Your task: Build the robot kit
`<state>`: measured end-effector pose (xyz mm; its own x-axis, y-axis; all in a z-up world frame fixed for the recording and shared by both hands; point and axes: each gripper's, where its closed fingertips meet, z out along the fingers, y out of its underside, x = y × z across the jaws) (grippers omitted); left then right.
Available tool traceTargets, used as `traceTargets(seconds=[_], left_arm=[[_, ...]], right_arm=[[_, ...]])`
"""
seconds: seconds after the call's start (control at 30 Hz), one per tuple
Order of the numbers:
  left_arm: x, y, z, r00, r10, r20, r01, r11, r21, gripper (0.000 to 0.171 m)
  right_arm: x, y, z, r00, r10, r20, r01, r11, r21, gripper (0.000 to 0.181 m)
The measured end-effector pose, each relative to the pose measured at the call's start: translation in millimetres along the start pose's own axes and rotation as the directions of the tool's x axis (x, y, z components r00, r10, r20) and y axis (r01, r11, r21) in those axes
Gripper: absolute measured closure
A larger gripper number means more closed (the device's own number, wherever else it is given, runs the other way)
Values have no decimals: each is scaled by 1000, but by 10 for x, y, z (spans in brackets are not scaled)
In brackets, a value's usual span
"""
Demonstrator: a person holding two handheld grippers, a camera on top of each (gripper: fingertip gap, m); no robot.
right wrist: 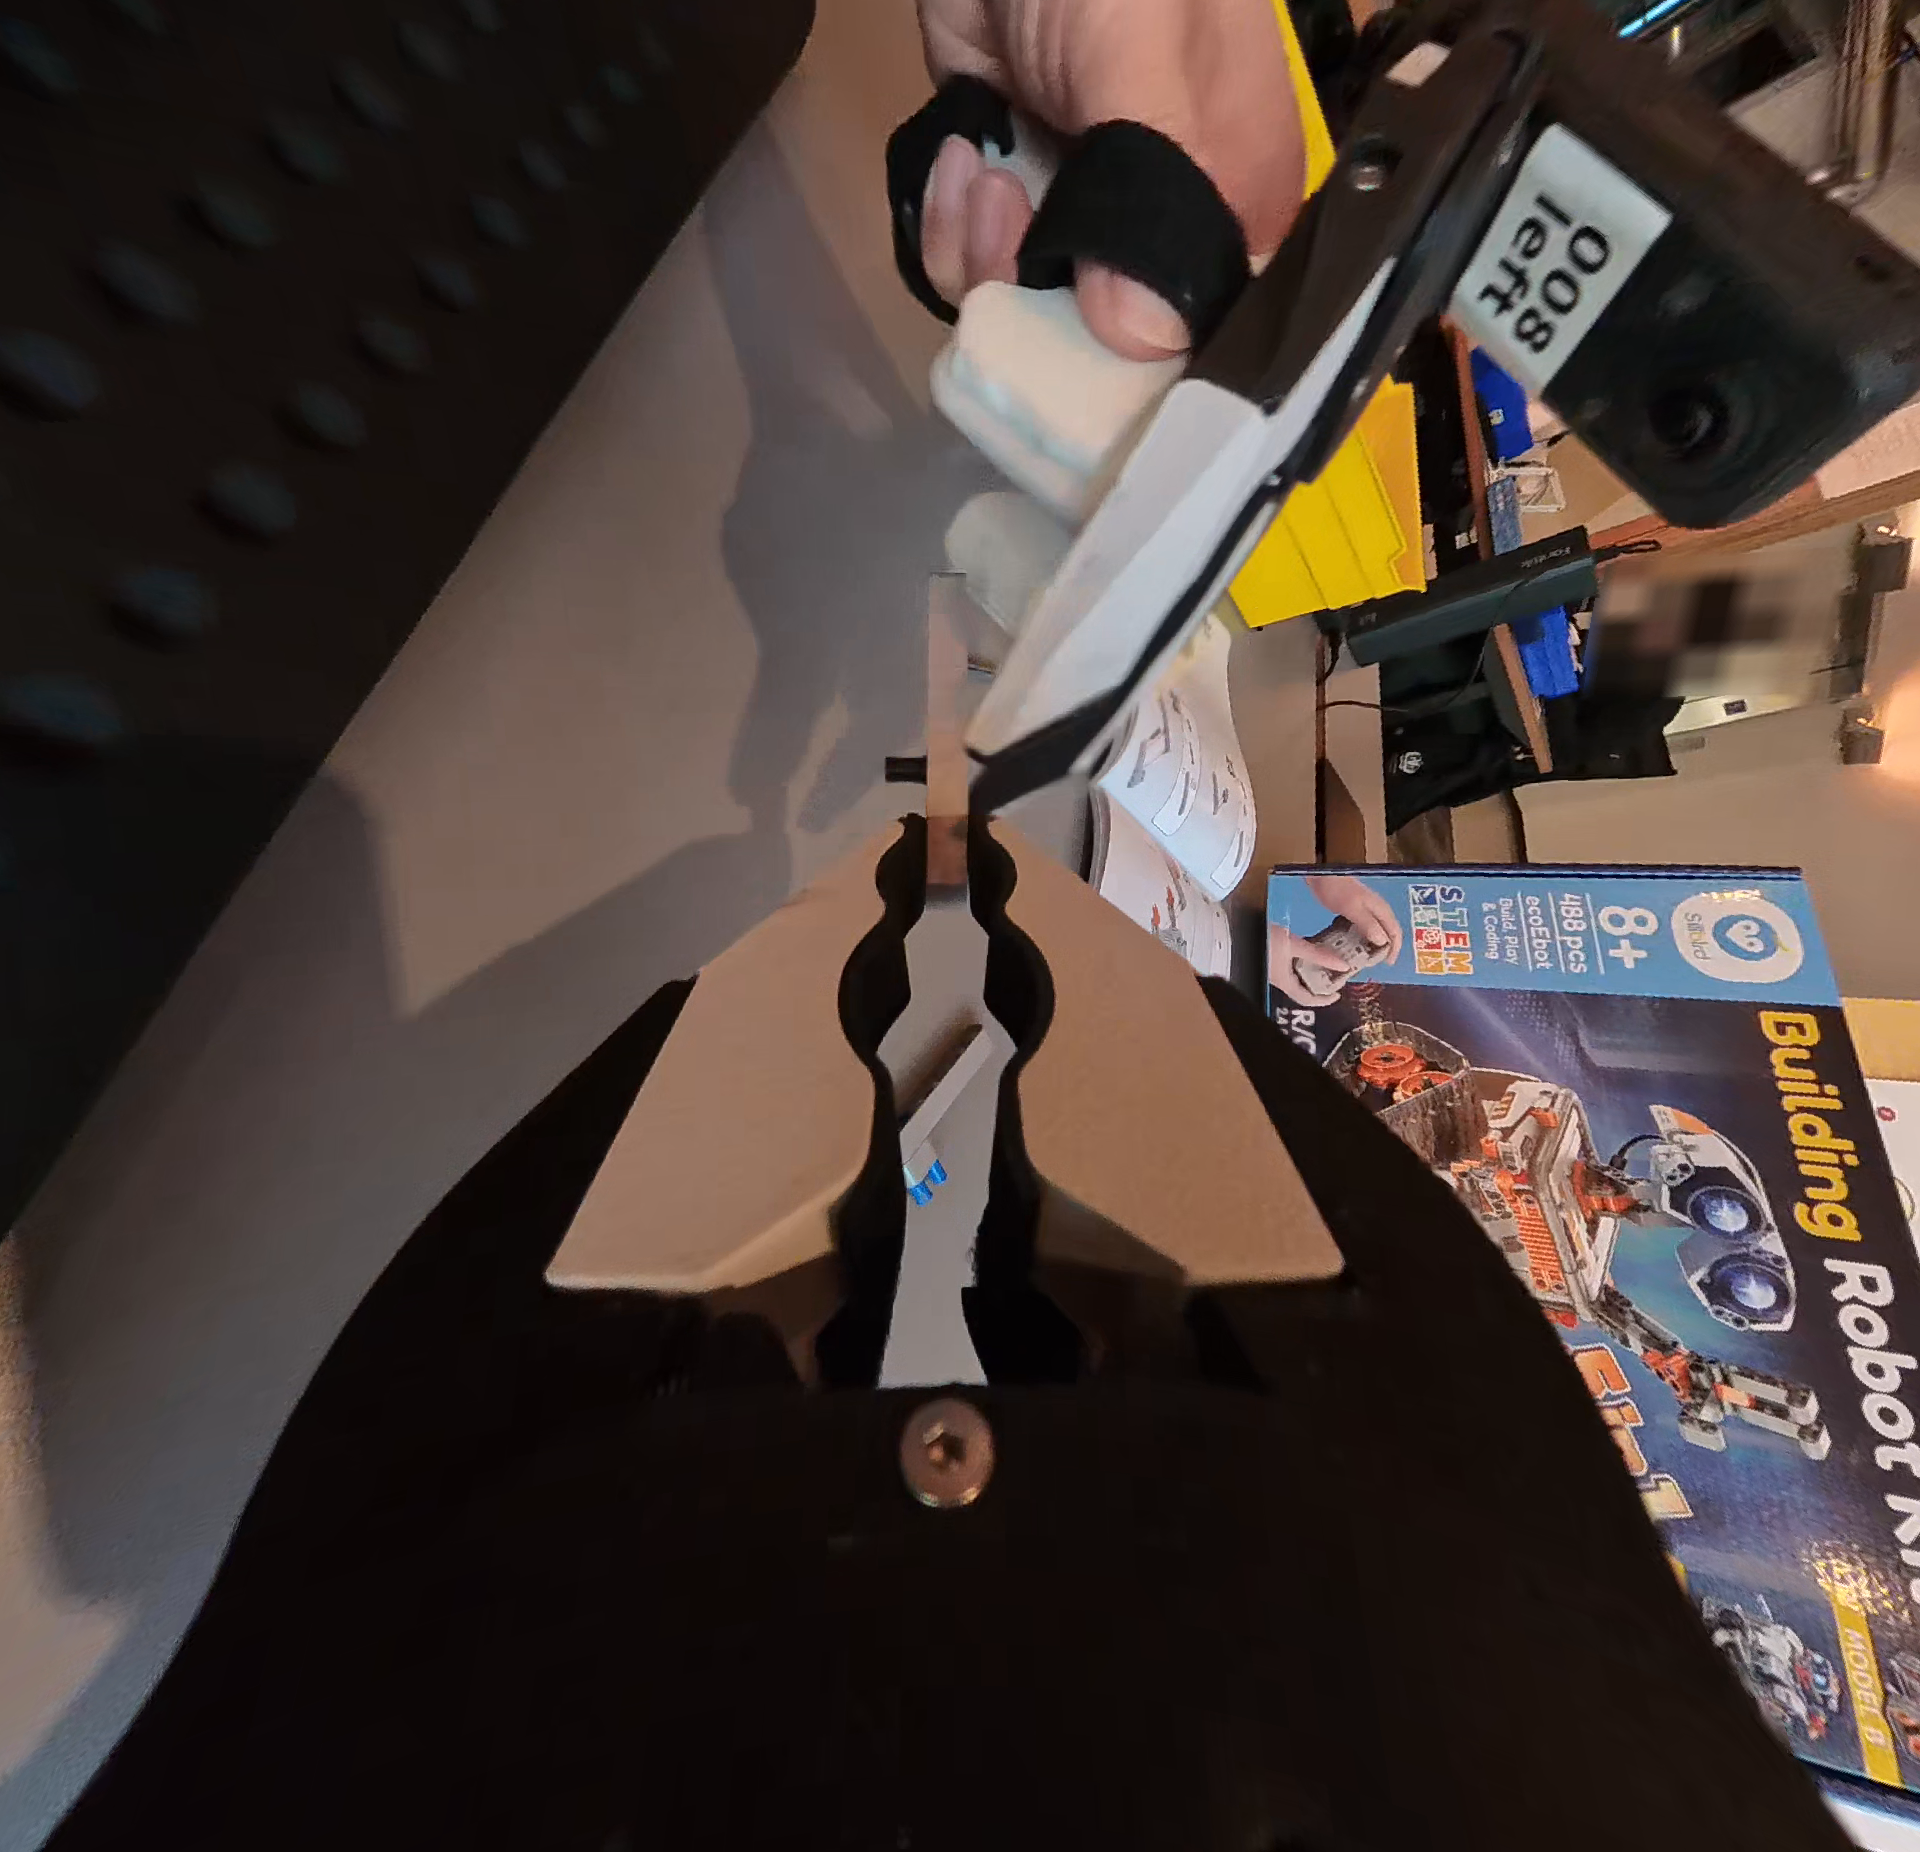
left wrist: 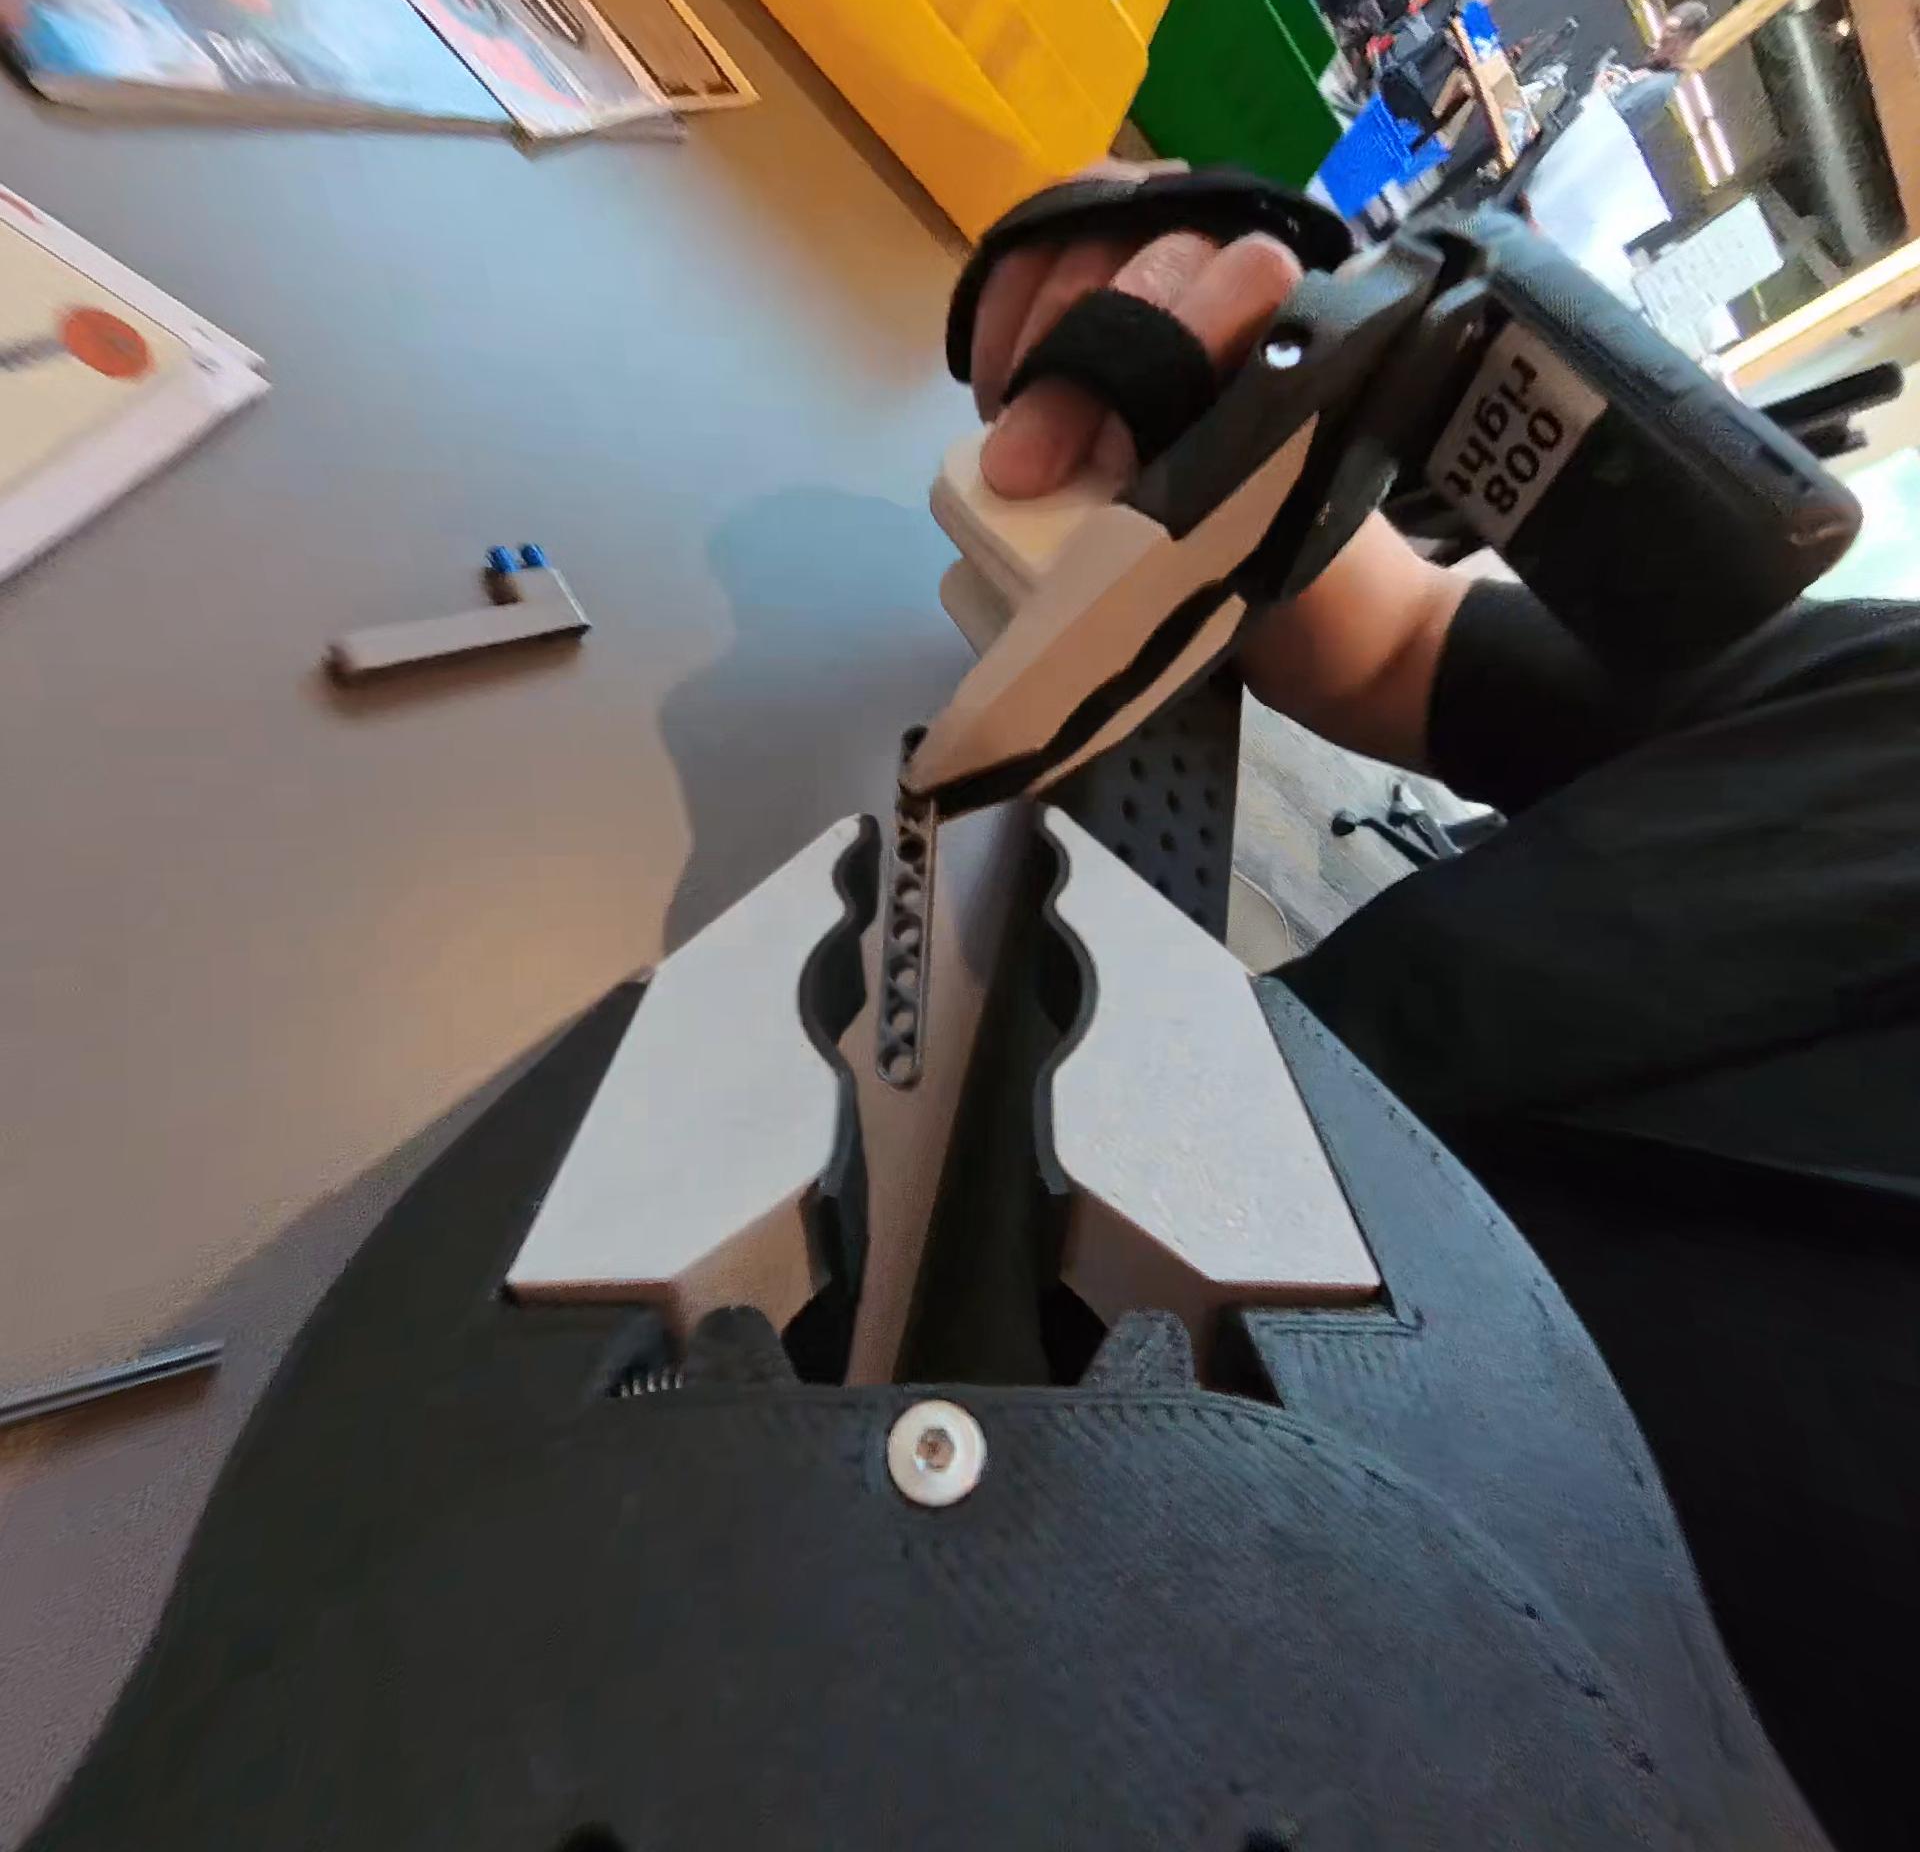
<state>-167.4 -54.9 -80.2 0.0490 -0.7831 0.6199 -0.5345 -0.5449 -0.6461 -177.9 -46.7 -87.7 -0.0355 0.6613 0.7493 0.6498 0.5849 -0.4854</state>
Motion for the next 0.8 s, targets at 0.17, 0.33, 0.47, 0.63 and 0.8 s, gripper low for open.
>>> traceTargets(seconds=[0.17, 0.33, 0.47, 0.63, 0.8], left_arm=[[-52, -11, -50, 999, -9, 42, 5, 994, 109, 166], [119, -286, -519, 998, -18, 56, -15, 845, 535, 167], [246, -248, -906, 995, -6, 99, -65, 709, 702, 167], [348, -187, -1226, 978, 17, 208, -161, 695, 701, 167], [410, -144, -1248, 979, 27, 202, -165, 689, 706, 167]], right_arm=[[146, -7, -17, 992, 106, -73, -100, 992, 77, 172], [705, -181, -200, 667, 742, 69, -699, 591, 402, 155], [904, -463, -62, 244, 860, 449, -906, 36, 423, 153], [986, -901, 273, 199, 793, 576, -942, -6, 334, 163], [949, -1028, 310, 208, 769, 604, -942, -7, 335, 175]])
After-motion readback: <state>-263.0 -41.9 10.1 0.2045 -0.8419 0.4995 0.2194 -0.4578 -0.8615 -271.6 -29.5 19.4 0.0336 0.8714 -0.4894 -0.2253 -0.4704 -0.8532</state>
